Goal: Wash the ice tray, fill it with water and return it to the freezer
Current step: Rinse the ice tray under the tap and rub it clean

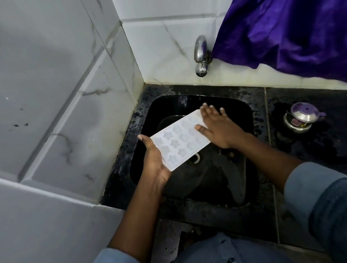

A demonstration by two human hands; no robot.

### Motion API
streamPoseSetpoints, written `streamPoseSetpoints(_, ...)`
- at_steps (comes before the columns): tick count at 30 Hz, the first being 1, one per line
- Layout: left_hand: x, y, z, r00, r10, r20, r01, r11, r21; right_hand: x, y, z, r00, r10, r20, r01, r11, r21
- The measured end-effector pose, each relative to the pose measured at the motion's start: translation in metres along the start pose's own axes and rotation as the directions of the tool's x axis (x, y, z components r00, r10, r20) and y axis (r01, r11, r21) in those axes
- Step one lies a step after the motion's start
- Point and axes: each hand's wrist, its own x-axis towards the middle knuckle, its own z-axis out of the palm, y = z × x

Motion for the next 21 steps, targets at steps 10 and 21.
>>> streamPoseSetpoints(10, -0.008, 0.035, 0.013, 0.968, 0.250, -0.002, -0.229, 0.891, 0.391, -0.002, 0.010, -0.026, 0.933, 0.359, -0.018, -0.144, 0.421, 0.895)
streamPoseSetpoints(21, -0.019, 0.073, 0.041, 0.920, 0.321, 0.223, -0.389, 0.814, 0.432, -0.027, 0.008, -0.067, 0.849, 0.311, -0.428, 0.251, 0.475, 0.843)
